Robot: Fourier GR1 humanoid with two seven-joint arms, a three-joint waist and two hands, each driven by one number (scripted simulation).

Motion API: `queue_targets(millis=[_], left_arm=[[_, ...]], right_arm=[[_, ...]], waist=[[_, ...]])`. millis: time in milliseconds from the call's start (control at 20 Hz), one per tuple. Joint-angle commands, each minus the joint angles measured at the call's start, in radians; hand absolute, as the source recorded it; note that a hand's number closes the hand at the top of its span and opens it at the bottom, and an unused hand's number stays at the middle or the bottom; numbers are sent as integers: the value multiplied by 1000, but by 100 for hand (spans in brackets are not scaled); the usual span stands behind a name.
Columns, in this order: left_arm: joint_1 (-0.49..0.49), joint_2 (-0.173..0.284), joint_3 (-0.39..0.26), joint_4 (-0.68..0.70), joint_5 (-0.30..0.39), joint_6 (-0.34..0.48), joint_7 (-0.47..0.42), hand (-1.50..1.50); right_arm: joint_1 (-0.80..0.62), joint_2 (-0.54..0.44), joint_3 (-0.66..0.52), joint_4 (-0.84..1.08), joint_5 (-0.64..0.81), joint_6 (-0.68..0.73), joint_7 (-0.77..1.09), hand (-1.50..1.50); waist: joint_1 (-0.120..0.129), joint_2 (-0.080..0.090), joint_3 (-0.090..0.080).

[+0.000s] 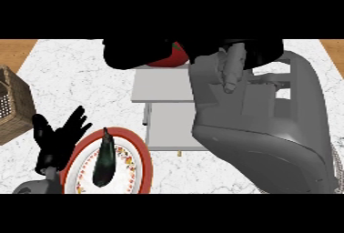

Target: Pick the tomato from the placemat and place it in the tiered shelf

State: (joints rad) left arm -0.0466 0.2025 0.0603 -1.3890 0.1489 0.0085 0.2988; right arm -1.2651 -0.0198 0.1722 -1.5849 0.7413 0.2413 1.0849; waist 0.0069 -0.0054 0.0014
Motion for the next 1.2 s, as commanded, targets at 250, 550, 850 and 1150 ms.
queue_targets(millis=[250,550,850,1150], left_arm=[[13,-12,5,47,-7,-14,-30,0],[18,-3,17,31,4,-33,-15,0],[27,5,23,-10,6,-36,29,0],[-35,-34,6,49,-34,5,13,0]], right_arm=[[-51,-10,-62,209,43,7,-27,150],[14,18,-13,273,113,-128,-113,150],[15,-12,-91,232,69,-45,-175,150],[-40,16,-58,252,95,10,-130,150]], waist=[[2,6,-2],[5,6,-2],[-1,4,-2],[-5,4,-2]])
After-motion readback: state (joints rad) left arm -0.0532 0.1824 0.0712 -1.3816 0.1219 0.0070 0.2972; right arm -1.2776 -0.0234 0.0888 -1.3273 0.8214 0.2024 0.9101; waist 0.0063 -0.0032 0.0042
